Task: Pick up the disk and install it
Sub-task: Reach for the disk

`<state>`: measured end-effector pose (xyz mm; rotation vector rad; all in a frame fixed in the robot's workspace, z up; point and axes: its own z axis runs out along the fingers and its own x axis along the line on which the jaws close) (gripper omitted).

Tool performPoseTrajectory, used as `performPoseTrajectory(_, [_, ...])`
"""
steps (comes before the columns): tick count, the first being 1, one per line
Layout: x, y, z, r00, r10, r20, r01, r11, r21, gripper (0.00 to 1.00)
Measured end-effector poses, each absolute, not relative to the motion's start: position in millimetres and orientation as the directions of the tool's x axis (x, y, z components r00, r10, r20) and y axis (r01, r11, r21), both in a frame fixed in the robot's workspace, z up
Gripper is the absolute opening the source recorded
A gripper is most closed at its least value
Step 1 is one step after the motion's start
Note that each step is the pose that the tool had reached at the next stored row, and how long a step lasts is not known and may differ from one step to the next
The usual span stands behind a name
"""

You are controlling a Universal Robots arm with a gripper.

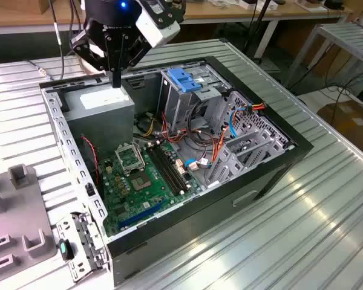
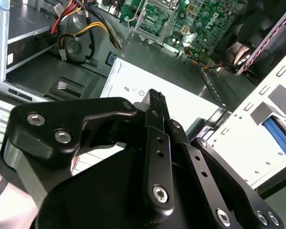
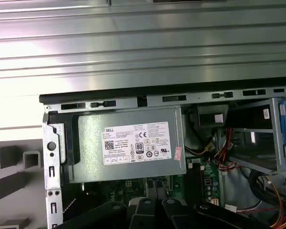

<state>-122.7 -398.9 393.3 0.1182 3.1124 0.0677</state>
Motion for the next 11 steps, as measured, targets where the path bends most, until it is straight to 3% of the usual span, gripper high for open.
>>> performPoseTrajectory(11, [-139, -398, 393, -0.997, 0.076, -0.024, 0.075, 0.996, 0.044, 0.11])
